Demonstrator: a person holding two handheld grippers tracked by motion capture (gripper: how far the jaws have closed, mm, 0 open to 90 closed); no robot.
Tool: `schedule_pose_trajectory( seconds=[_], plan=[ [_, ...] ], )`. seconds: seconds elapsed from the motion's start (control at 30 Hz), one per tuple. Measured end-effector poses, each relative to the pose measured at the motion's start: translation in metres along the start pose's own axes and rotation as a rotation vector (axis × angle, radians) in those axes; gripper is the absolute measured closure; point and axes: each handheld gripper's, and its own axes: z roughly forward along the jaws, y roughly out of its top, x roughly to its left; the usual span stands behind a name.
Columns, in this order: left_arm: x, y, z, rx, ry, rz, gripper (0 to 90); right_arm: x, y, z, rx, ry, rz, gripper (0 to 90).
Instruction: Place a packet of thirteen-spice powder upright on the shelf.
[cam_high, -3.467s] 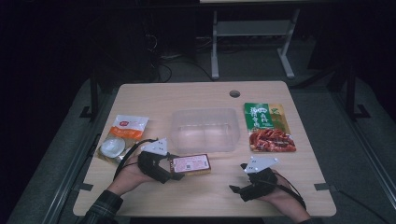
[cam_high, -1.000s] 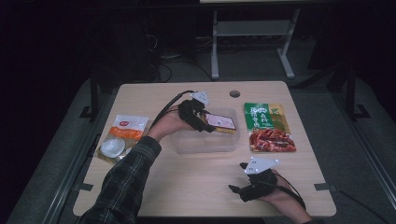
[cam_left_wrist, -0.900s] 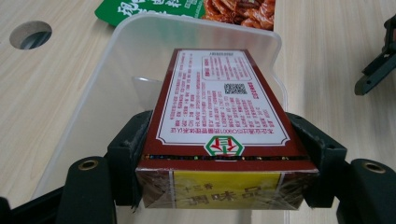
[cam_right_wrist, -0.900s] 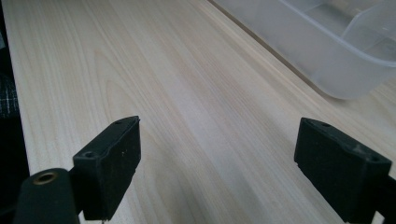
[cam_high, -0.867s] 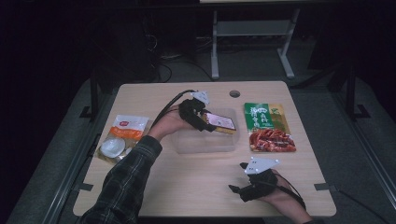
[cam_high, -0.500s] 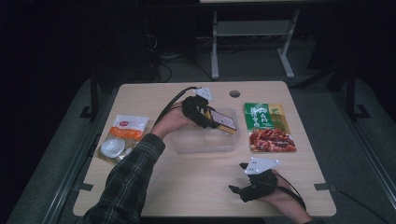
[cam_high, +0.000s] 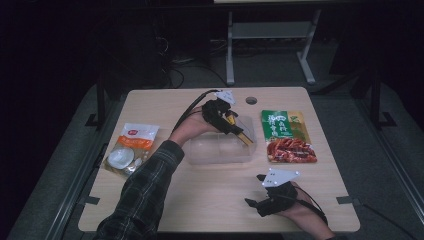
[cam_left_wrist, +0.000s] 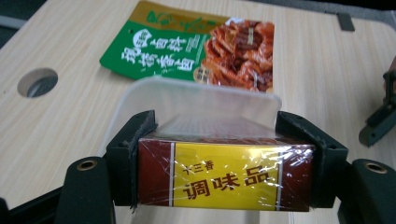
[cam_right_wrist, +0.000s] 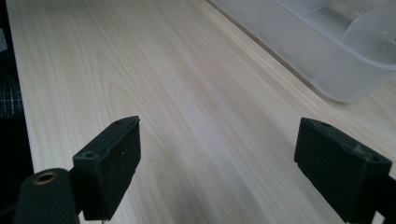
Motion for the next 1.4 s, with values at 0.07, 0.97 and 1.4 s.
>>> schedule_pose_trajectory(
  seconds=[0.07,0.97,1.4],
  plan=[
    [0.0,0.002,0.001,-0.007,-0.002,-0.002,30.6,0.0,0.0,0.0,0.0,0.002,0.001,14.2],
    [-0.001,0.014,0.049,0.031,-0.033,-0.017,28.0,0.0,-0.001,-0.001,-0.001,0.002,-0.001,14.2],
    [-0.01,0.011,0.009,-0.022,-0.002,-0.03,19.9,0.0,-0.001,0.001,0.006,0.0,-0.01,14.1]
  ],
)
